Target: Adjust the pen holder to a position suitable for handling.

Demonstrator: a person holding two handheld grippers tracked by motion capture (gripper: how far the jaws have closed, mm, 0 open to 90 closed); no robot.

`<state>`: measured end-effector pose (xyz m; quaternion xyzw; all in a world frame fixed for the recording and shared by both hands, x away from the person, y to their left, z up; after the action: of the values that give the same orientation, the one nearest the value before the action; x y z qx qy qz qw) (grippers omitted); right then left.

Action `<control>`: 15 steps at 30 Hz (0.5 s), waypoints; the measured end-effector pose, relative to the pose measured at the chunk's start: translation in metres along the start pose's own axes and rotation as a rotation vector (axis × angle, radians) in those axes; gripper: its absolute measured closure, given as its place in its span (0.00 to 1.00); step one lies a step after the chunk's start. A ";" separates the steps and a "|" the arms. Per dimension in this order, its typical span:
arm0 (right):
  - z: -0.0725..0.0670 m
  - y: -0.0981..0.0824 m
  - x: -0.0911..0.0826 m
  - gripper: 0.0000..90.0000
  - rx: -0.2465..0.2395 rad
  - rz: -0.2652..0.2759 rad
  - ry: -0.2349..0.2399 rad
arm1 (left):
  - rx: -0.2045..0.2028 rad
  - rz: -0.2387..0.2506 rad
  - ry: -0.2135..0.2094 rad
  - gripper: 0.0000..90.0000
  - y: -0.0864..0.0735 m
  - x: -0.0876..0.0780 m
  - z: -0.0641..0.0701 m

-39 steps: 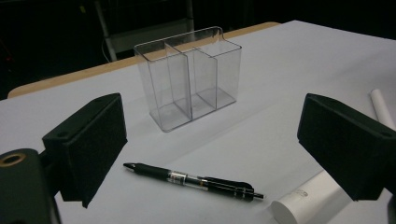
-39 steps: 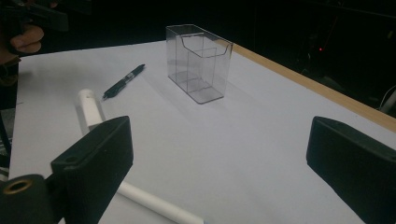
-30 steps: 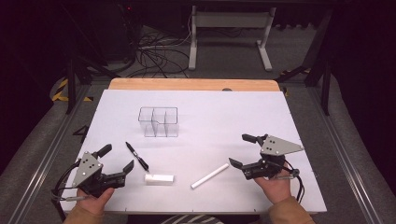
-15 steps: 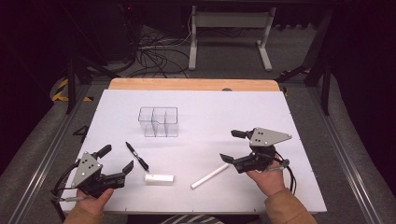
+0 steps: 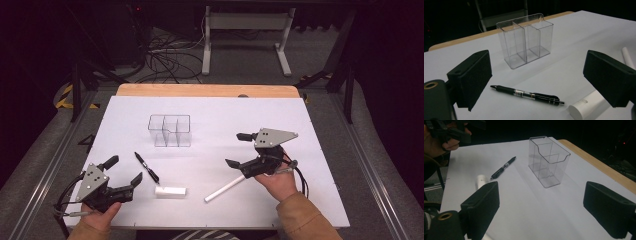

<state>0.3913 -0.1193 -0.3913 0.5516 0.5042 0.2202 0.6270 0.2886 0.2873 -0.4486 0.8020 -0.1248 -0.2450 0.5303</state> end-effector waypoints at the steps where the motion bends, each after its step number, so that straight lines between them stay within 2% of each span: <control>1: 0.000 0.001 0.002 0.16 -0.002 -0.005 0.001 | -0.001 0.000 0.000 0.10 0.000 0.000 0.000; 15: -0.001 0.019 0.024 0.16 -0.031 -0.047 0.036 | 0.002 -0.003 0.009 0.10 -0.001 -0.002 0.000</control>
<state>0.4053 -0.0936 -0.3836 0.5257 0.5247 0.2228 0.6313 0.2867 0.2889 -0.4486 0.8037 -0.1212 -0.2421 0.5299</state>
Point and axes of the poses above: each handheld gripper's, and its own axes: x roughly forward along the jaws, y roughly out of its top, z roughly to its right, the point moved 2 cm from there along x, roughly forward along the jaws, and after that the axes turned 15 degrees about x, right-handed, at the moved point
